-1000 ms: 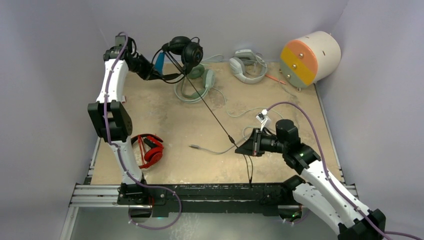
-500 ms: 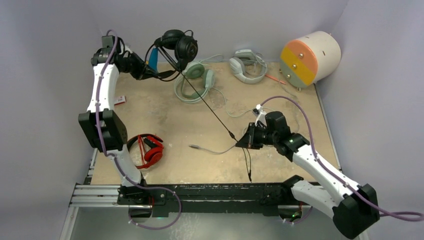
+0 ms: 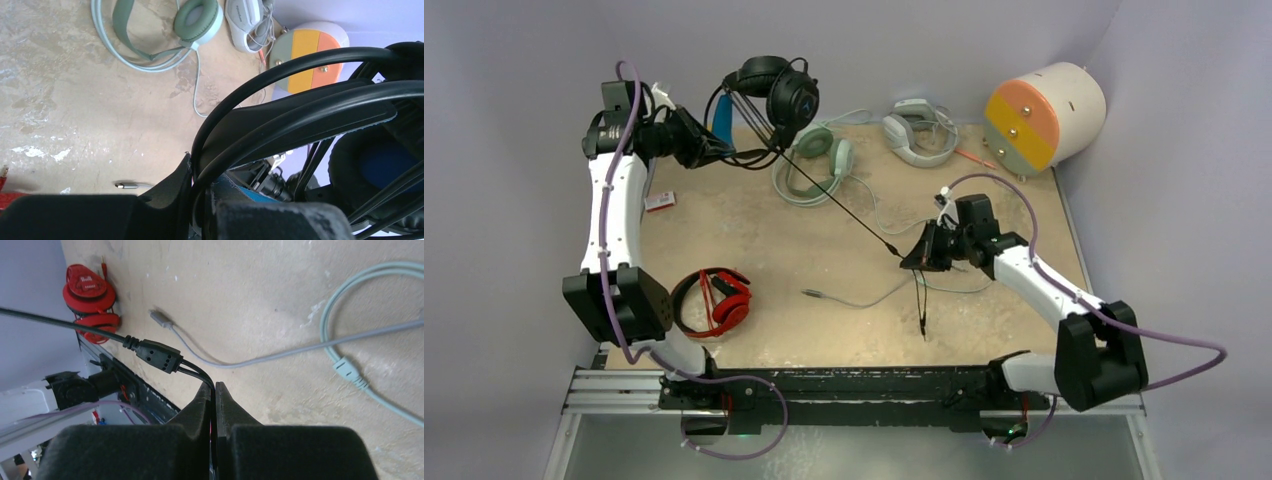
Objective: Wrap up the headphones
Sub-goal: Wrap the headphones cable around the headphones.
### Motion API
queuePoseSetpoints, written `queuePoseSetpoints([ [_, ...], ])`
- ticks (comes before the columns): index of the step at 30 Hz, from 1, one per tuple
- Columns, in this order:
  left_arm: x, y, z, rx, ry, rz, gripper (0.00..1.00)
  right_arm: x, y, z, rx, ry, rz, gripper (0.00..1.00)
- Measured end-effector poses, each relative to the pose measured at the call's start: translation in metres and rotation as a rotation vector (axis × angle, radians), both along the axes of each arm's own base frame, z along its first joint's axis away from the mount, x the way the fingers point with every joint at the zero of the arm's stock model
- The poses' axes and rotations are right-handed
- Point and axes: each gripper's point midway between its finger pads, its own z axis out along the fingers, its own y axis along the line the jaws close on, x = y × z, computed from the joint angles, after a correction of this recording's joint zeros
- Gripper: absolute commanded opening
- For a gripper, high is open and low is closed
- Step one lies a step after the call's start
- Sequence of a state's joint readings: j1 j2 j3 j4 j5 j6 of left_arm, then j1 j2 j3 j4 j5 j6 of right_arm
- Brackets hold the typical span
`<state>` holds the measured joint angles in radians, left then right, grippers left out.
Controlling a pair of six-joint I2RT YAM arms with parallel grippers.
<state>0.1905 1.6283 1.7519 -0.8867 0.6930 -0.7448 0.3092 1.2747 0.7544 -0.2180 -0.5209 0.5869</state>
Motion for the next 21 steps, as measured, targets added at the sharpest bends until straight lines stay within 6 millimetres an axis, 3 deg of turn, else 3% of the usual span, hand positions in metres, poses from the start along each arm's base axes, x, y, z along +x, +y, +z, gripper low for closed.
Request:
queuePoseSetpoints([
  [6,-0.016,-0.017,0.012,0.031,-0.057,-0.075,0.00,0.026,-0.003,-0.004,0.022,0.025,-0.017,0.00],
  [11,-0.045,-0.063,0.014,0.052,-0.083,-0.210,0.00,0.046,-0.001,-0.011,0.021,0.047,-0.019,0.00],
  [21,-0.115,-0.112,-0.010,0.122,-0.110,-0.411,0.00,0.099,-0.025,0.013,0.069,-0.004,-0.095,0.00],
])
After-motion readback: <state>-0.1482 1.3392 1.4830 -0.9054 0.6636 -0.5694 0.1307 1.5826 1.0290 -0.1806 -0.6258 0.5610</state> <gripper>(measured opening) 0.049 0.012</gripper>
